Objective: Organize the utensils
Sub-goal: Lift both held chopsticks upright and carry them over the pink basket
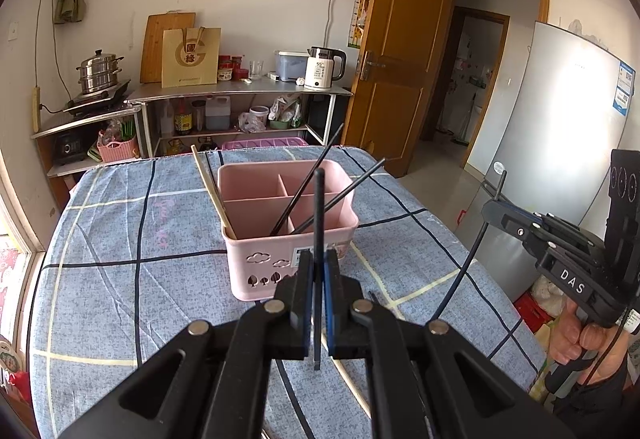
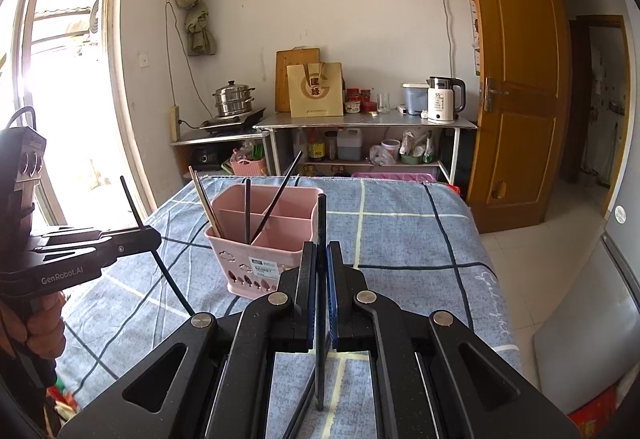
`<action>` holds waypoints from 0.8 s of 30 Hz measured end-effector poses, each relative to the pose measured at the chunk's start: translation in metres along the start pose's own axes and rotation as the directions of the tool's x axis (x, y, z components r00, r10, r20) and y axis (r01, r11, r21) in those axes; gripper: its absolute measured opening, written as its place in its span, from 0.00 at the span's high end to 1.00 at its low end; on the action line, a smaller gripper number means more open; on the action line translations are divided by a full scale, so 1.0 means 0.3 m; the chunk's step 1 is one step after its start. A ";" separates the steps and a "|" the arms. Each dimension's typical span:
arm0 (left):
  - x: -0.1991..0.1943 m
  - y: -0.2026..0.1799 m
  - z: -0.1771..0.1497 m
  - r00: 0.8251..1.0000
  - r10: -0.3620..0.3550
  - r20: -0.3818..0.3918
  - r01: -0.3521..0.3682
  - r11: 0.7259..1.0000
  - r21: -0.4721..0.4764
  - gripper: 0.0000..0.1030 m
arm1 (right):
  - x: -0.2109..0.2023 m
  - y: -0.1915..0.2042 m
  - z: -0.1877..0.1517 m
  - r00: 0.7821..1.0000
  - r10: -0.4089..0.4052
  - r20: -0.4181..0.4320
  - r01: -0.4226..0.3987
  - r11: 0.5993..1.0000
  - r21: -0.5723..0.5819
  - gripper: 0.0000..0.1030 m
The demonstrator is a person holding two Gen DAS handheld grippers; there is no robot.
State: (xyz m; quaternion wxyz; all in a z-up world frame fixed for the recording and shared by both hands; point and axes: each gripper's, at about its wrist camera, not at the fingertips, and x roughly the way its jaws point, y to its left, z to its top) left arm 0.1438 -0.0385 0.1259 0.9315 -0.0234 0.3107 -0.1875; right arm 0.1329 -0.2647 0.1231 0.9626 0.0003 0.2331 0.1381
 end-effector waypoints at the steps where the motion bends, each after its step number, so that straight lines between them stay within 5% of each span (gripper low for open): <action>1: -0.001 0.001 0.002 1.000 0.000 0.000 0.000 1.000 0.001 0.95 | -0.003 0.001 0.003 1.000 0.001 0.003 -0.001 1.000 -0.001 0.95; 24: -0.049 0.034 0.127 1.000 0.020 0.015 -0.020 0.999 0.033 0.95 | -0.008 0.118 0.109 0.993 0.095 0.067 -0.091 0.993 -0.072 0.95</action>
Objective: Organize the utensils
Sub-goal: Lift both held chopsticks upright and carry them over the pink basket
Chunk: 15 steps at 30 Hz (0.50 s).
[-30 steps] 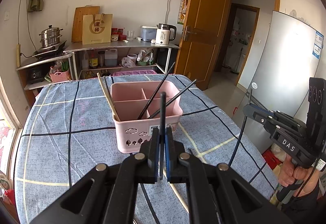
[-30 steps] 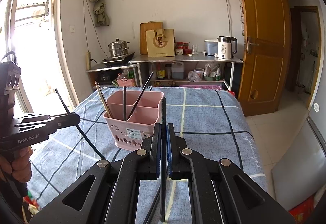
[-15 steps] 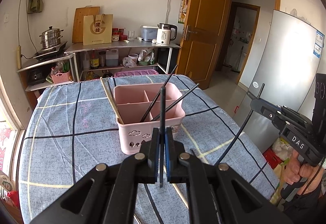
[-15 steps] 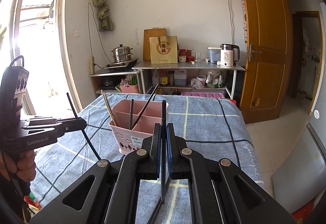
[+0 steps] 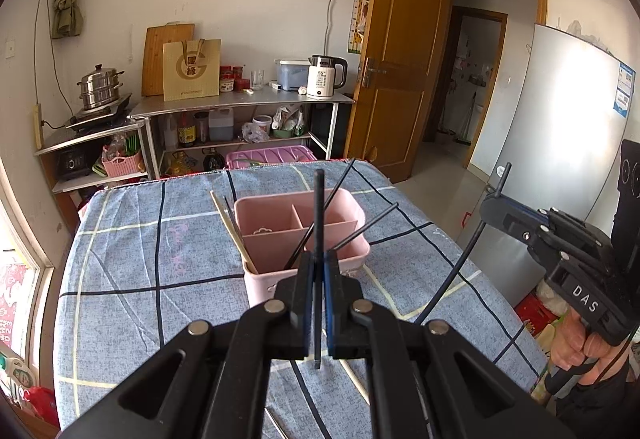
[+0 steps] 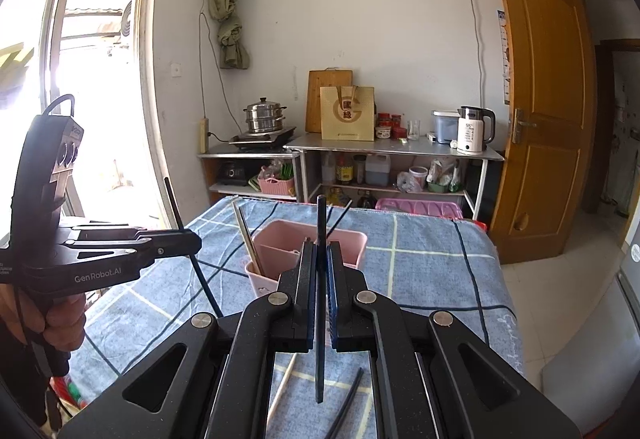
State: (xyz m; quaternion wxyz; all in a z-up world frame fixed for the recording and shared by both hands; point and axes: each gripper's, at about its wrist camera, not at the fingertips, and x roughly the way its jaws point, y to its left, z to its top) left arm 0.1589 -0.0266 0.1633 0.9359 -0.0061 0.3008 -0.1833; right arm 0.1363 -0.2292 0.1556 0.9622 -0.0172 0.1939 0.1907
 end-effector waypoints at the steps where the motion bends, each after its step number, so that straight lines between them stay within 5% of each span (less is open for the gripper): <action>1: -0.004 0.004 0.014 1.000 0.006 0.005 -0.006 1.000 0.002 0.95 | 0.006 0.007 0.010 1.000 0.007 0.004 -0.007 1.000 -0.001 0.95; 15: -0.036 0.048 0.216 0.997 0.003 0.081 -0.005 1.000 0.019 0.95 | 0.060 0.064 0.175 0.991 0.070 0.109 -0.071 0.998 -0.002 0.96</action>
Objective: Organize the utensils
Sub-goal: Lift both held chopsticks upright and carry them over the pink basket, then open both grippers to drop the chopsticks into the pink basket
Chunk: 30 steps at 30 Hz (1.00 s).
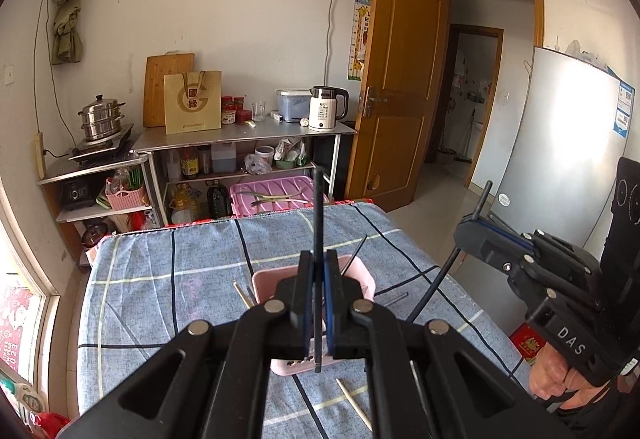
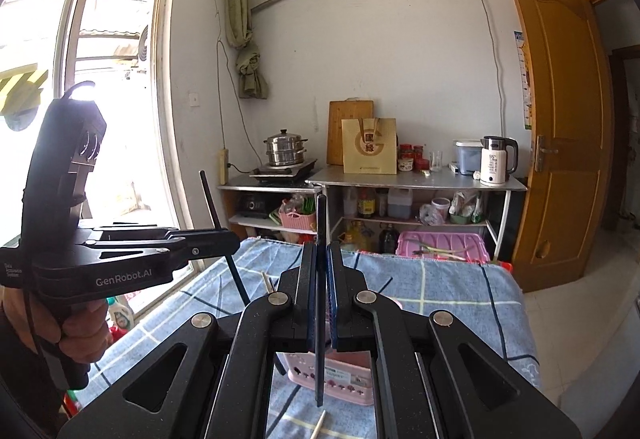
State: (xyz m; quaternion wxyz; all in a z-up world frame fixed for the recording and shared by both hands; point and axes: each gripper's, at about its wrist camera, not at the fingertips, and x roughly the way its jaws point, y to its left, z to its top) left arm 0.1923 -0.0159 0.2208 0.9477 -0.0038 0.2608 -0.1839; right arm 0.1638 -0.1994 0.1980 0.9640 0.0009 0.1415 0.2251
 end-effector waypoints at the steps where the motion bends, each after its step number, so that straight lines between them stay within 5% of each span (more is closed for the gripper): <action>1: 0.005 0.005 0.010 1.000 0.001 0.002 -0.001 1.000 -0.006 0.95 | 0.005 0.006 0.012 1.000 0.002 0.012 -0.002 1.000 -0.002 0.96; 15: 0.111 0.095 0.080 0.999 0.018 0.028 -0.017 0.999 -0.043 0.95 | 0.118 0.011 0.084 0.995 -0.010 0.102 0.008 1.000 0.022 0.96; 30: 0.236 0.122 -0.024 0.998 -0.001 -0.056 -0.004 0.997 -0.078 0.95 | 0.156 0.010 0.043 0.995 -0.029 0.098 0.029 1.000 0.006 0.96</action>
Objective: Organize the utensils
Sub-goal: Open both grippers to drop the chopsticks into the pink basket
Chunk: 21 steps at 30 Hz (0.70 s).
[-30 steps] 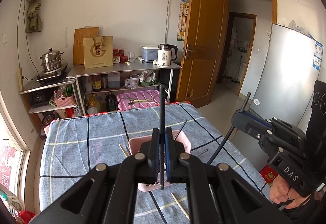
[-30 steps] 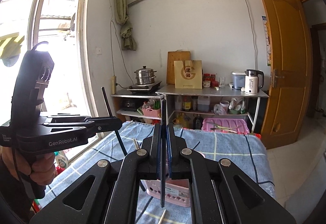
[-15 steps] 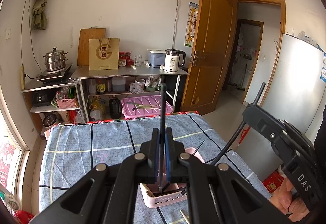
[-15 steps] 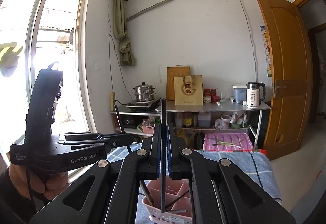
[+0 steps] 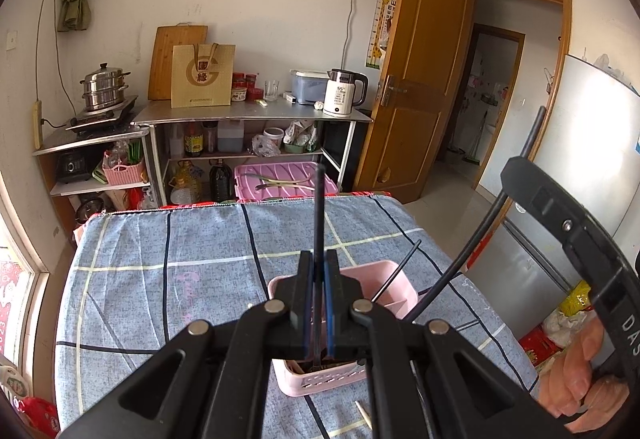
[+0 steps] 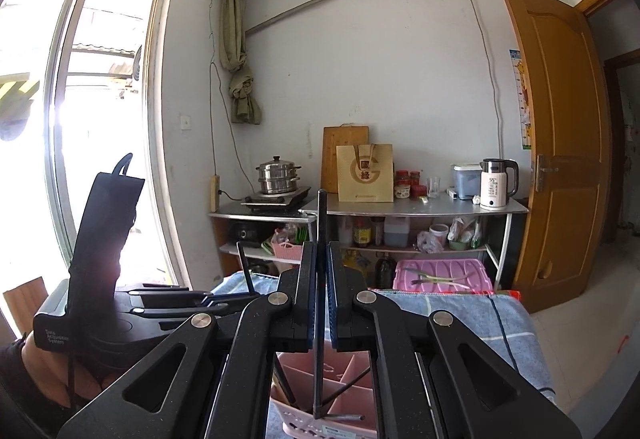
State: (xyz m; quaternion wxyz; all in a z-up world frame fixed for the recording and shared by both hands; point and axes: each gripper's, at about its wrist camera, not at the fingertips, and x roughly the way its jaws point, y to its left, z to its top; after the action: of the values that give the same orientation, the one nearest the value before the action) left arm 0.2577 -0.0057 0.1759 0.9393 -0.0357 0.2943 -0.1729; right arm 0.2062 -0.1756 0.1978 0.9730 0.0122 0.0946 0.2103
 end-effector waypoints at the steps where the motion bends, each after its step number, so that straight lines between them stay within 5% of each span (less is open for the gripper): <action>1: 0.000 0.000 -0.001 1.000 0.000 0.000 0.000 1.000 0.000 0.95 | 0.001 -0.001 0.001 1.000 -0.002 0.002 0.002 1.000 -0.001 0.96; 12: 0.027 0.014 -0.037 1.000 -0.011 -0.022 0.011 1.000 -0.004 0.95 | 0.020 -0.012 0.002 1.000 0.007 0.021 -0.007 1.000 0.012 0.96; 21: 0.058 0.019 -0.087 0.998 -0.016 -0.065 0.016 1.000 -0.006 0.95 | 0.064 -0.029 -0.082 0.998 0.003 -0.063 -0.002 1.000 0.025 0.95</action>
State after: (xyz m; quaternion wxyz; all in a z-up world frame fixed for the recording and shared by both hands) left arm 0.2581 -0.0056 0.1441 0.9277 -0.0349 0.3248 -0.1806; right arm 0.2223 -0.1761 0.1697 0.9690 0.0179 0.1277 0.2105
